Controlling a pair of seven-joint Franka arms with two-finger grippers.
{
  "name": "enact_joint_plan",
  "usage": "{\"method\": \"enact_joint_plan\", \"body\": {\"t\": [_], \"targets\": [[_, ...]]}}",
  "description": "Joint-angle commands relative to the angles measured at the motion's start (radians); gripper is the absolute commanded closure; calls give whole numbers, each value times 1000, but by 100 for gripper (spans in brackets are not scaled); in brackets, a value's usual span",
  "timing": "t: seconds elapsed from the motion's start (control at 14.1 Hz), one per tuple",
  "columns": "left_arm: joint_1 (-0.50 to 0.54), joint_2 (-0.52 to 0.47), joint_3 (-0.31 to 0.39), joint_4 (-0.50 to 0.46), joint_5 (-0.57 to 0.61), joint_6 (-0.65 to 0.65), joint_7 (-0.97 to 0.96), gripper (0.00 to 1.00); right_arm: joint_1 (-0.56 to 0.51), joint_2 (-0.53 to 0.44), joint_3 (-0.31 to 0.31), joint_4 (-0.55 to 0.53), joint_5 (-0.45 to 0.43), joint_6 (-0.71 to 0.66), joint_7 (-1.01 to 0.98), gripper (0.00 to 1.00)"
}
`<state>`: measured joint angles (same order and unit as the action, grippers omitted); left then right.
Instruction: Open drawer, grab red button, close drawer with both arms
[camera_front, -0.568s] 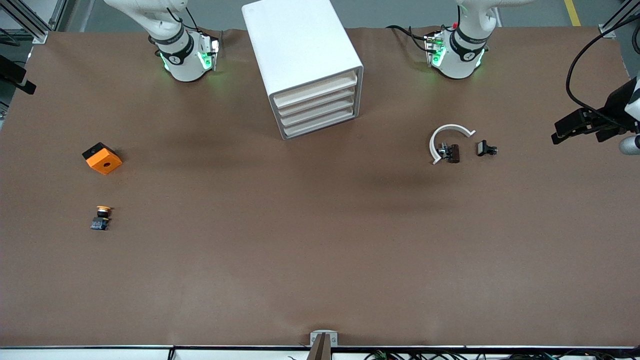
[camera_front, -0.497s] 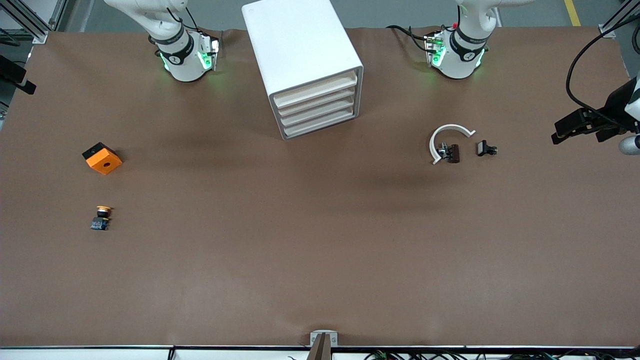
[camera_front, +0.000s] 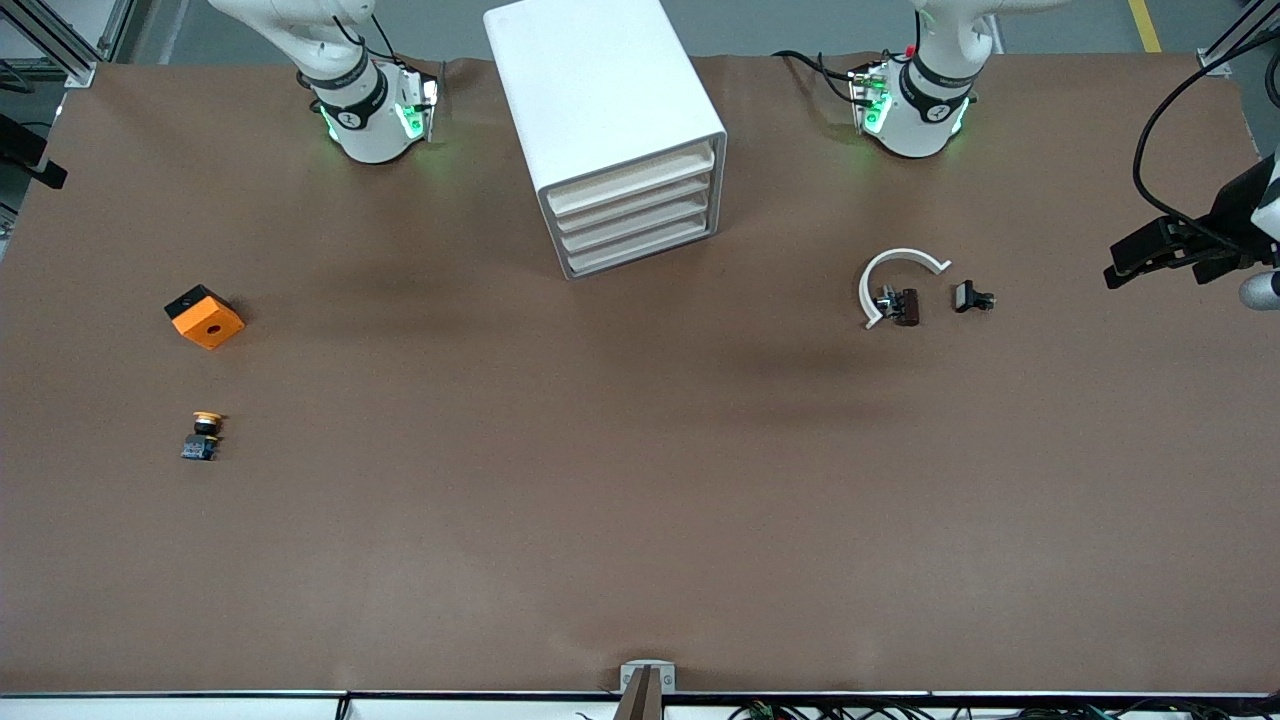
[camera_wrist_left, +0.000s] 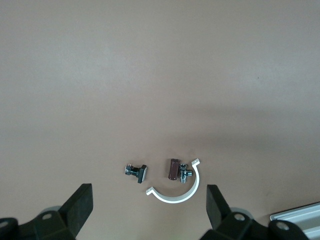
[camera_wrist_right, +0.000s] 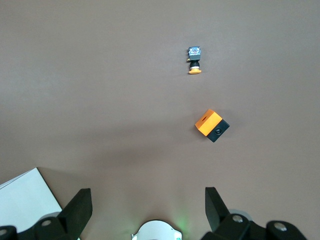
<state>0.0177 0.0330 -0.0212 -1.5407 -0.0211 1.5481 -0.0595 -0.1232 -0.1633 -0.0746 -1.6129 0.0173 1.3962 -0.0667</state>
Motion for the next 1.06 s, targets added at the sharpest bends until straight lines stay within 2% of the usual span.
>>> {"method": "enact_joint_plan", "body": {"t": [0.0,0.5,0.64,0.78,0.99], "targets": [[1,13,-5,-1,20,-34,-6,0,-19,7,12,14,6,-6,-12,0],[-53,197,-6,2,18,16,-6,0,-16,8,13,19,4,-8,-12,0],[-67,243,-6,2,18,53,-8,0,-19,28,13,13,4,-5,-10,0],[-88,289,-5,2,17,82,-22,0,-21,105,13,19,7,-11,-7,0],[-123,340,-5,7,17,119,-152,0,-19,111,13,19,6,0,-16,0]]}}
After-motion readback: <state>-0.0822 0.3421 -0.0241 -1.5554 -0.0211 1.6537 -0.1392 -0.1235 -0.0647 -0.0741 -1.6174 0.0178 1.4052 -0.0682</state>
